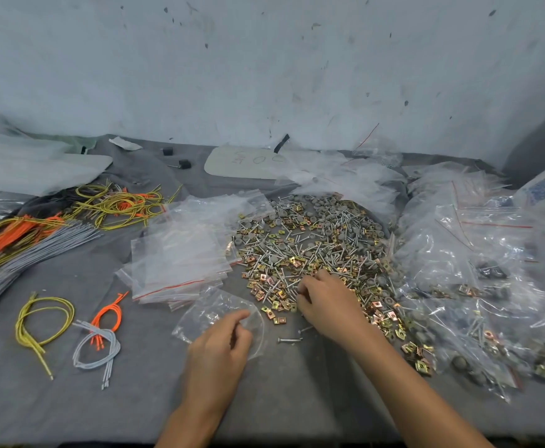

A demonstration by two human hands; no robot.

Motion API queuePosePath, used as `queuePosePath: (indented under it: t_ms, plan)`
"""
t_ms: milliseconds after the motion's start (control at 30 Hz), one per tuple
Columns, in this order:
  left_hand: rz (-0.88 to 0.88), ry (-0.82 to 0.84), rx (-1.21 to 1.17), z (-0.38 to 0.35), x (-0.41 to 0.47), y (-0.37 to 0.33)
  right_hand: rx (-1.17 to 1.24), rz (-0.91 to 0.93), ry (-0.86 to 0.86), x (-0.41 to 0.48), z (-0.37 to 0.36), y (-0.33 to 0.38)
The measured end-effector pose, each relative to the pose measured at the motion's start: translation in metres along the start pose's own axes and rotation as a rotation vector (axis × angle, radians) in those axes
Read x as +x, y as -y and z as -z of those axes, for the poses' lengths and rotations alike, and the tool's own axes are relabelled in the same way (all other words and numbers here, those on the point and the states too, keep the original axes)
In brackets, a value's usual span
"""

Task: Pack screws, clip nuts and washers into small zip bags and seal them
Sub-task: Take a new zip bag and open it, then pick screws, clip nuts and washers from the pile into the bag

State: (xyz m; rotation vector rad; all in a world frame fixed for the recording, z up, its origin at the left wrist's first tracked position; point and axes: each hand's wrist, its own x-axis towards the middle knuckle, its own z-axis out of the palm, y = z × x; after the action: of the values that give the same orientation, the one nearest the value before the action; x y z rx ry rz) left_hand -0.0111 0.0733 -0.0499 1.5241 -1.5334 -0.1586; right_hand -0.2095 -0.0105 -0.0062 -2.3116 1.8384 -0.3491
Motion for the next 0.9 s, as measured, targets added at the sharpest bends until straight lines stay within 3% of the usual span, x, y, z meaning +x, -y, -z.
queuePosePath:
  t_ms: [267,433,567,700,800,900]
  plan:
    - [0.012,0.068,-0.008,0.001,0.001,-0.001,-0.230,0.036,-0.024,0.001,0.001,0.009]
    - [0.038,0.149,-0.031,0.004,0.002,-0.003,-0.009,-0.015,-0.091,-0.014,0.018,0.007]
    - [0.014,0.172,-0.009,0.005,0.003,-0.004,0.265,0.108,-0.040,-0.045,0.023,0.026]
    - [-0.009,0.171,0.041,0.004,0.001,-0.004,0.224,0.325,-0.090,-0.060,0.001,0.049]
    - [-0.054,0.143,0.019,0.004,0.001,-0.003,0.169,0.367,-0.099,-0.057,-0.013,0.057]
    - [-0.058,0.088,-0.019,0.004,0.000,-0.002,0.285,0.363,-0.113,-0.058,-0.015,0.059]
